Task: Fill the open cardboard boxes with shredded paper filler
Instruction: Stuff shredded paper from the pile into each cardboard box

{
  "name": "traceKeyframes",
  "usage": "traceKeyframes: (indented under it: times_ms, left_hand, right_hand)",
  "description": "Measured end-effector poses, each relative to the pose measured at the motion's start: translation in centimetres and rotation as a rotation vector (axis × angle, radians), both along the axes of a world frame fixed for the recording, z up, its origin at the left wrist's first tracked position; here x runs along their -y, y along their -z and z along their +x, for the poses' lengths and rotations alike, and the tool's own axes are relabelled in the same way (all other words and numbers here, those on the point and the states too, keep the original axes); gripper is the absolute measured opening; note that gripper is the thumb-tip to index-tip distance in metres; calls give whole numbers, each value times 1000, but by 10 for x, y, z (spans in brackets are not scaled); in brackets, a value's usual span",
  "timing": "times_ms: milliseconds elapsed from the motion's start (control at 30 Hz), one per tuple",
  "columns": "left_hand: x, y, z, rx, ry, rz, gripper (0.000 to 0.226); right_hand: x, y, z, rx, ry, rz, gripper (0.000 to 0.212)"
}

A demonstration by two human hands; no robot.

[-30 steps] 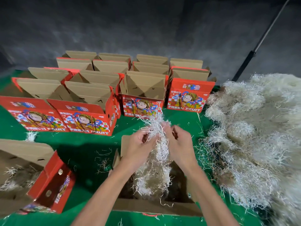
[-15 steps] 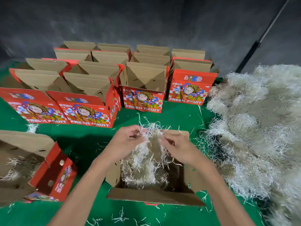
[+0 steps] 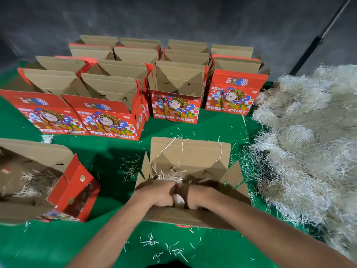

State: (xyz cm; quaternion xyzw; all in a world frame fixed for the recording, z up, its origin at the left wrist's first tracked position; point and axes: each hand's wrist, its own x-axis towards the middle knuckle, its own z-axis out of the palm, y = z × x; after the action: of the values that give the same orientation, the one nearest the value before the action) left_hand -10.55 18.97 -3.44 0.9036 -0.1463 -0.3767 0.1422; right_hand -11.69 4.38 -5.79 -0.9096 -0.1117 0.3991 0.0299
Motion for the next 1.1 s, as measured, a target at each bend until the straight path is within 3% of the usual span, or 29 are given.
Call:
traceKeyframes:
  times_ms: [67,233,300,367,467,533,700,867,967,1100]
  left_hand:
    - [-4,11,-1,-20,38,83,61]
    - [-13,44,-12,-15,19,12,80]
    - [-11,50,-11,49,10,-15,85]
    - [-7,50,-4,138,-9,-88,73]
    - [-3,39,11,172,-160,-339,28]
    - [-7,29,22,200,-221,-398,27]
    - [-10,9,27,128,-226,-516,18]
    - [-7,-2,26,98,-328,-551,25]
    - [-13,-1,23,55,-349,-538,40]
    - [-18,7,18,99,-400,-582,37]
  right_hand:
    - [13,27,-10,65,75,126,38]
    - [29,64,-14,100,247,268,52]
    - [24,67,-11,145,384,293,41]
    - [23,59,-5,166,590,504,13]
    - [32,31,1,169,754,806,30]
    - [45,10,-1,186,716,879,34]
    - [78,-13,-8,247,613,821,38]
    - [88,-15,-17,333,646,779,32]
    - [83,-13,-17,487,500,477,30]
    - [74,-11,-15,654,425,132,34]
